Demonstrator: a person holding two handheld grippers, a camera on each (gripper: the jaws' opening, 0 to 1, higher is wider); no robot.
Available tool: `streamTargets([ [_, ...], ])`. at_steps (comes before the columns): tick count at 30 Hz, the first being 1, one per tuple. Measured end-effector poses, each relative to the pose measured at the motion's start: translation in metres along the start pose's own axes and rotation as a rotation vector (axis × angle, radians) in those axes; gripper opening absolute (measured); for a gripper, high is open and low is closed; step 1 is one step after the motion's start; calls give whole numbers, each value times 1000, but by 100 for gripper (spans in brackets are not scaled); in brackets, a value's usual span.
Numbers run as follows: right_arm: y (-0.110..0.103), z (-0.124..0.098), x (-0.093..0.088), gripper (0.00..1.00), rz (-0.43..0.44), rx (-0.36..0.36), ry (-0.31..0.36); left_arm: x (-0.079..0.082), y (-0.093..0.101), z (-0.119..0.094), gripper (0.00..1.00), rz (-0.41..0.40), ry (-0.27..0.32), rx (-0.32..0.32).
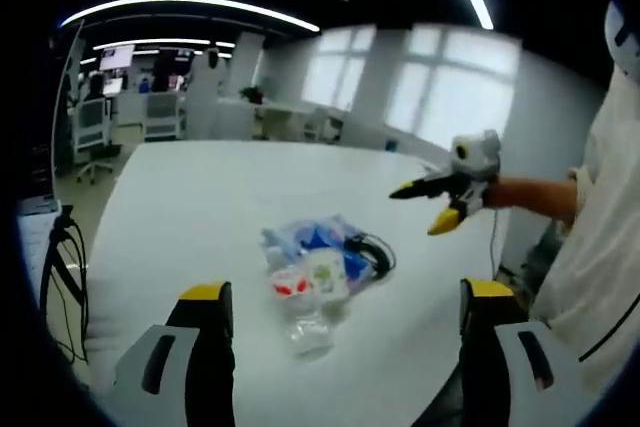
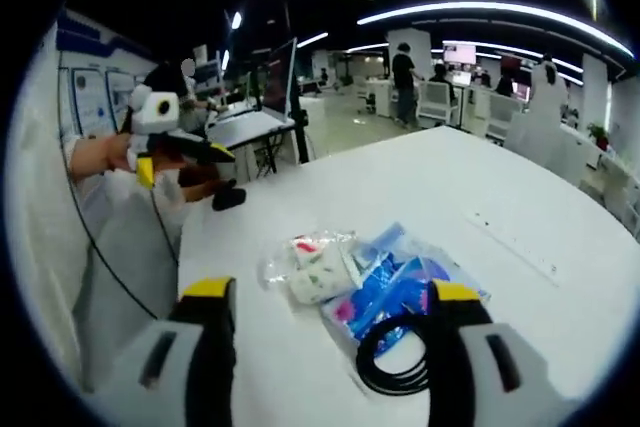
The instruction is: Arrange the tabletop items into an orderly group along one side of the table until the central work area is clear of visible clutter.
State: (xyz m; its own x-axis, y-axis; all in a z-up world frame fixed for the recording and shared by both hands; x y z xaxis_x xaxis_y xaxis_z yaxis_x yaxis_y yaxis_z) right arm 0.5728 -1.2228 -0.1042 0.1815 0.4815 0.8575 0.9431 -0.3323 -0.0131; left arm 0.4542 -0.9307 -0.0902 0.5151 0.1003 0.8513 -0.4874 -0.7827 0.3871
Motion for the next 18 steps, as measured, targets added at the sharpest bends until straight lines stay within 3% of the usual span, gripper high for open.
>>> streamTargets([
  [18,13,45,-1,74,-20,94,-30,-5,-15,10,91,-31,-3,18],
])
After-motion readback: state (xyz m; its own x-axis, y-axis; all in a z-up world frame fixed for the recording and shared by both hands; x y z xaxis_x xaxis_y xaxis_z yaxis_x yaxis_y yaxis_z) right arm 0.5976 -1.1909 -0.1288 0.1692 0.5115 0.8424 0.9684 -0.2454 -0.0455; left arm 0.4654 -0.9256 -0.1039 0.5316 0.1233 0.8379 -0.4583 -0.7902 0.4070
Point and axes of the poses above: the point that each gripper's makers call its tool centre point, and the gripper's own axes: z roughly forward along the fingers, y roughly to its right, x roughly out of its top, the point moved 8 cm from there along -z, roughly backward along the fingers, and after that the axes turned 6 degrees about -z, right-handed, at the moved point
